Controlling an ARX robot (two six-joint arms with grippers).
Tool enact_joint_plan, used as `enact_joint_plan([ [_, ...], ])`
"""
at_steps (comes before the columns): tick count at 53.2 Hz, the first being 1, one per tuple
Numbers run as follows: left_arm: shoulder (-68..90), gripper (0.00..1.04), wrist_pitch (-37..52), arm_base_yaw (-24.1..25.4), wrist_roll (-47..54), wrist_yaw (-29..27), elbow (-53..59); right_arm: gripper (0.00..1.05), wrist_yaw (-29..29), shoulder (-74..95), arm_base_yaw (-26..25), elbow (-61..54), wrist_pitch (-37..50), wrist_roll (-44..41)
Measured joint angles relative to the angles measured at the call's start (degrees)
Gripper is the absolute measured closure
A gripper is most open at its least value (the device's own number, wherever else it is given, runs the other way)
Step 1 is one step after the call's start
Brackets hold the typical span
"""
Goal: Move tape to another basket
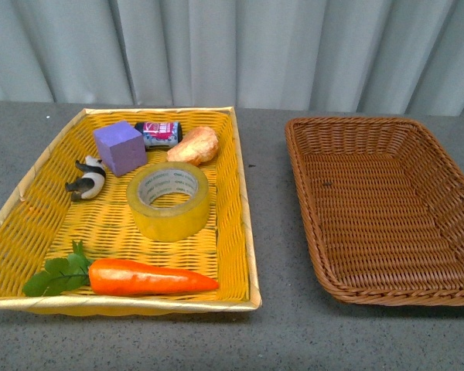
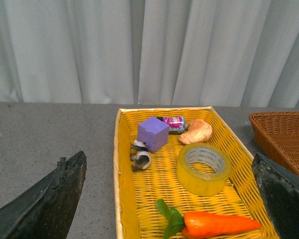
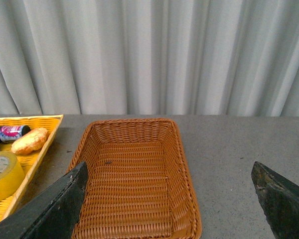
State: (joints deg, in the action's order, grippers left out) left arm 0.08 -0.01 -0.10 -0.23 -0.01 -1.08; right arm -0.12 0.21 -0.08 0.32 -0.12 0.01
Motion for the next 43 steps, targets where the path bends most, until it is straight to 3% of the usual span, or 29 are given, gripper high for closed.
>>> enact_joint_plan([
  [43,0.0,0.06,0.0,0.0,0.0,0.0,0.0,0.09,0.0,0.0,0.0,0.0,0.0,0.0],
])
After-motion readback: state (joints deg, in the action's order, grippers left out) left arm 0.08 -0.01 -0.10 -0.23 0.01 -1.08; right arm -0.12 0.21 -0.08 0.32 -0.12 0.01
